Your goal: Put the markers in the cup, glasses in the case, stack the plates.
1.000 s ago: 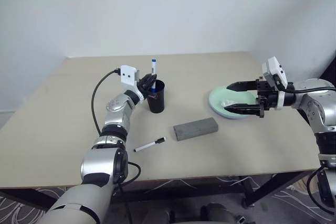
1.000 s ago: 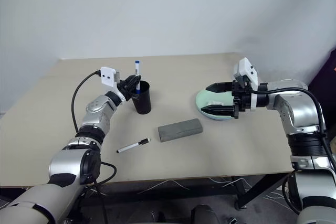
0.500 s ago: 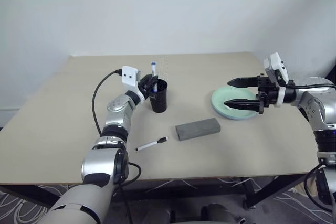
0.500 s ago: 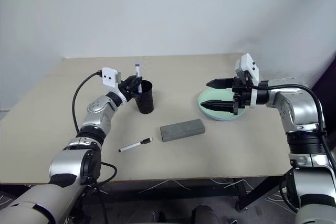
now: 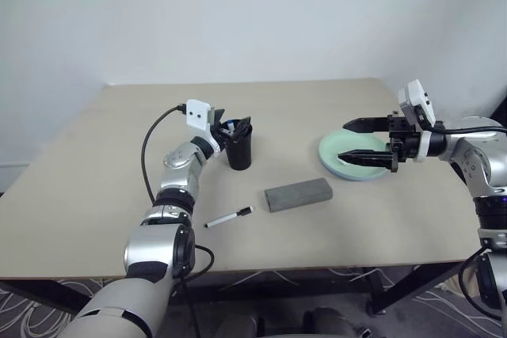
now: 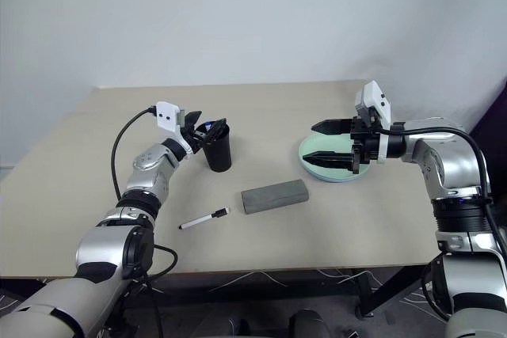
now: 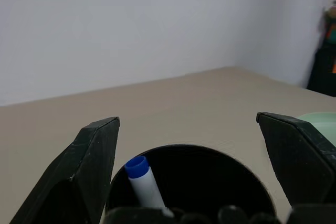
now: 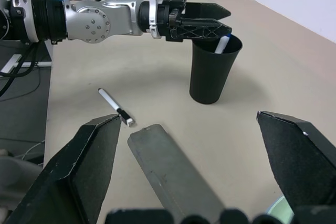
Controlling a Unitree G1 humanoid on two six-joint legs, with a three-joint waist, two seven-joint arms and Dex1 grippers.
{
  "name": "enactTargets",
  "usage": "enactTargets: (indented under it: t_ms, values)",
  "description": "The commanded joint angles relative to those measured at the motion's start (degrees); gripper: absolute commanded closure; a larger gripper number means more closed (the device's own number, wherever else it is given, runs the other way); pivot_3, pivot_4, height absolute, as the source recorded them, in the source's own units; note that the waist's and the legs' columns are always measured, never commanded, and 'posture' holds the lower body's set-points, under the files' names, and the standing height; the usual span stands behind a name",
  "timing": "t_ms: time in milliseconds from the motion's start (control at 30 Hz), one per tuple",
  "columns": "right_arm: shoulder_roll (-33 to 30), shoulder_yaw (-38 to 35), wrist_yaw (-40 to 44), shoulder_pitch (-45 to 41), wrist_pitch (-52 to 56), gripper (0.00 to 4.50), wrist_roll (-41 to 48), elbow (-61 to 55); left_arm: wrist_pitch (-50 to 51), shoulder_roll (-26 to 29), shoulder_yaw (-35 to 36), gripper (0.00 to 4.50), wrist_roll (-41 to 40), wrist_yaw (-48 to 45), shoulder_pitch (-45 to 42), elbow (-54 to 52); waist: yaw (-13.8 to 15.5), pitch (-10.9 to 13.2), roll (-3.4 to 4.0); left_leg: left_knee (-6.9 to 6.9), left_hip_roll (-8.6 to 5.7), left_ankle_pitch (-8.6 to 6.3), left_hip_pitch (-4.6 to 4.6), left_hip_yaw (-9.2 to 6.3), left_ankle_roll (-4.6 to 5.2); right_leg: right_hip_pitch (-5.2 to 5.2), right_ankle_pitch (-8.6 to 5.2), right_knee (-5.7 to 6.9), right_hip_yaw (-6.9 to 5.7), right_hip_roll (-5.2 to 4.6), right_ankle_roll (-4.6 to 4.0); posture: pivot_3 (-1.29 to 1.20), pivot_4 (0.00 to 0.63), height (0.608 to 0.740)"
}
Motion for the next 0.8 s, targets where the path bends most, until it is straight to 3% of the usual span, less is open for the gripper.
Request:
enactTargets:
  t_ms: [33,267,567,800]
  values:
    - [-0.4,-1.3,0.3,-1.9,0.1,0.00,0.9,-0.7,4.1,3.8,-0.4,0.02,-2.6,-7.7,-2.6,-7.7,0.0,0.0,0.00,-0.02,0.00,0.00,0.00,0.01,0.00,-0.01,0.00,-0.01,0.01,0.00,0.00,0.00,0.000,0.732]
    - [-0.5,-0.9,0.7,-2.6,1.3,0.00,0.7,0.2,19.7,18.0,-11.9,0.02,0.3,-30.1,2.6,-28.2,-0.8,0.0,0.07,-0.12,0.05,0.00,0.05,0.09,0.00,-0.05,-0.02,-0.01,0.06,0.03,-0.03,0.00,0.000,0.732]
    - [-0.5,-0.7,0.7,-2.7,2.1,0.00,0.5,0.2,39.1,28.9,-22.5,0.02,4.2,-34.7,13.7,-49.6,-1.1,0.0,0.07,-0.06,0.30,0.00,0.07,0.05,0.00,-0.06,-0.10,0.05,0.06,0.00,-0.13,0.00,0.000,0.732]
    - [-0.2,-0.4,0.7,-3.0,2.2,0.00,0.3,0.4,45.2,29.6,-28.8,0.02,8.0,-31.9,16.8,-57.1,-1.1,0.0,0.08,-0.10,0.28,0.00,0.07,0.04,0.01,-0.09,-0.11,0.05,0.05,-0.01,-0.14,0.00,0.000,0.732]
